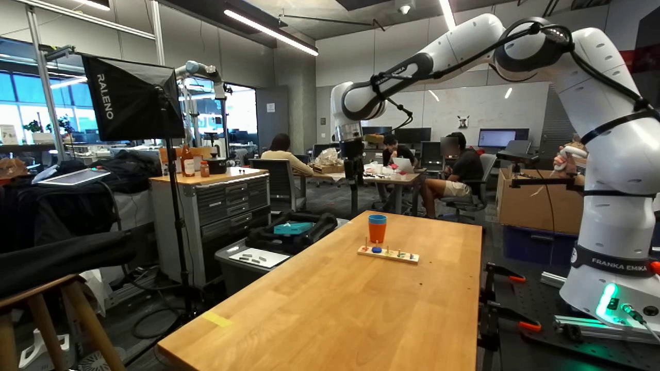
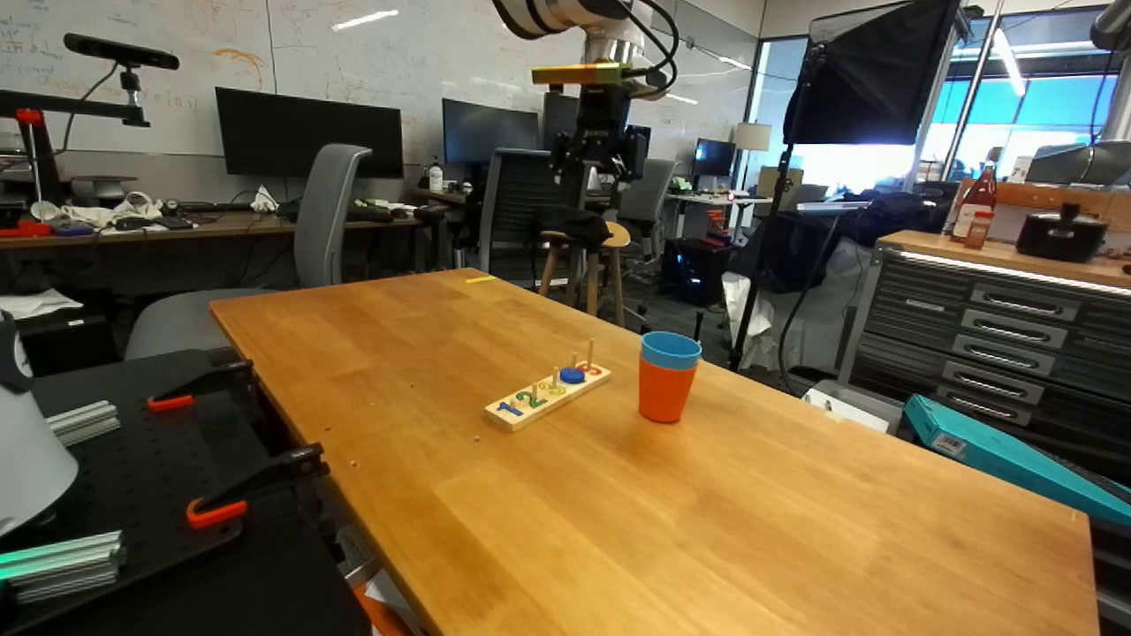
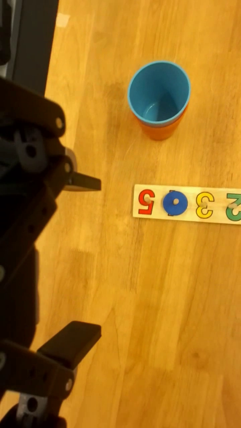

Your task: Put the blue cup in the orange cup

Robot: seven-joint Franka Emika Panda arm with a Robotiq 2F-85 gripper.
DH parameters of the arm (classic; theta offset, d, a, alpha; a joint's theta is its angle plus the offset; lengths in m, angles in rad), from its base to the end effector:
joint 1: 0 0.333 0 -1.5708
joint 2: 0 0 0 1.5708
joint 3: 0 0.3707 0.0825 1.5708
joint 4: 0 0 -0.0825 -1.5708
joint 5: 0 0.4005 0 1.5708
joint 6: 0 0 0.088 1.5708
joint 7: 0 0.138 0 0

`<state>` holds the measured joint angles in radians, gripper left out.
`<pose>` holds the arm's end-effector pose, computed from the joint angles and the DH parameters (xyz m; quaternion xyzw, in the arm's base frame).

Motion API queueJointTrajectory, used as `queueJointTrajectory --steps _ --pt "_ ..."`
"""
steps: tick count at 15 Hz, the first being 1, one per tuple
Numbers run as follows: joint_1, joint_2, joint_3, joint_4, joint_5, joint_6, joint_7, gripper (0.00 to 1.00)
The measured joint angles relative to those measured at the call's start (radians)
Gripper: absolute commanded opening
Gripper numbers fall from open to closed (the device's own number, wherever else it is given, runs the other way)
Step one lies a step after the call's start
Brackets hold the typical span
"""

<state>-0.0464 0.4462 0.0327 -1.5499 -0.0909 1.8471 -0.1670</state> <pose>0.6997 -0.0225 0.3926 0.9925 0.0908 -0.0771 0.0287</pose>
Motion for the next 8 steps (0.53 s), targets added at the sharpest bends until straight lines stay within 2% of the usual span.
queueJointTrajectory --steps 8 --pt "0.035 -0.123 0.025 -0.007 0.018 -0.026 -0.038 1.0"
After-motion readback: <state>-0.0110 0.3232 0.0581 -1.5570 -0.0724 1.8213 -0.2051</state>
